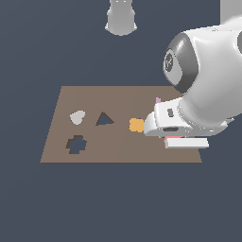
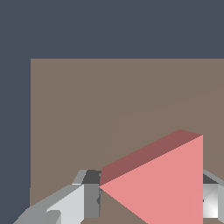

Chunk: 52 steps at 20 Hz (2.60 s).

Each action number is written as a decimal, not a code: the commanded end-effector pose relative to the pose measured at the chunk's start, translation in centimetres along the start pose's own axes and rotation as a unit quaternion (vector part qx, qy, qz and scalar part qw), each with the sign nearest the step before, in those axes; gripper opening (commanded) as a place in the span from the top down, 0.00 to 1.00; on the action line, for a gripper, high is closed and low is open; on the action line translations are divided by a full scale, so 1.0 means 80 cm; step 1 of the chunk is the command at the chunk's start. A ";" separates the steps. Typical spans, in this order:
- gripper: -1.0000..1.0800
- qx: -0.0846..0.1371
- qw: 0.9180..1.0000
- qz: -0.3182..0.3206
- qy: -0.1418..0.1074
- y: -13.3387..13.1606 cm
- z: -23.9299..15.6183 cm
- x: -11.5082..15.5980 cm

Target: Insert a designated object into the corresponding slot on a board.

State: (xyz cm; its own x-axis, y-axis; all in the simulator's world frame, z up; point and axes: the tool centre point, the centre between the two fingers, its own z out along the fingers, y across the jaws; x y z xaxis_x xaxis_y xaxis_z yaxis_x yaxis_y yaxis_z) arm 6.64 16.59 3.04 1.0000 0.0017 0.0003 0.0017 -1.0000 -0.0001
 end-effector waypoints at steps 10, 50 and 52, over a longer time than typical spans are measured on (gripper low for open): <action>1.00 0.000 1.000 0.000 0.000 0.000 -0.006 0.000; 1.00 0.000 0.842 0.540 0.000 0.158 -0.008 0.069; 1.00 0.000 0.818 0.575 0.000 0.172 -0.009 0.066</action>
State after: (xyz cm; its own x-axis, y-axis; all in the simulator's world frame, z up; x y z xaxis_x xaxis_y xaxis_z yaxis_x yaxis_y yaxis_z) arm 12.04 3.67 3.70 0.4010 -0.9161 -0.0002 -0.9161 -0.4010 -0.0006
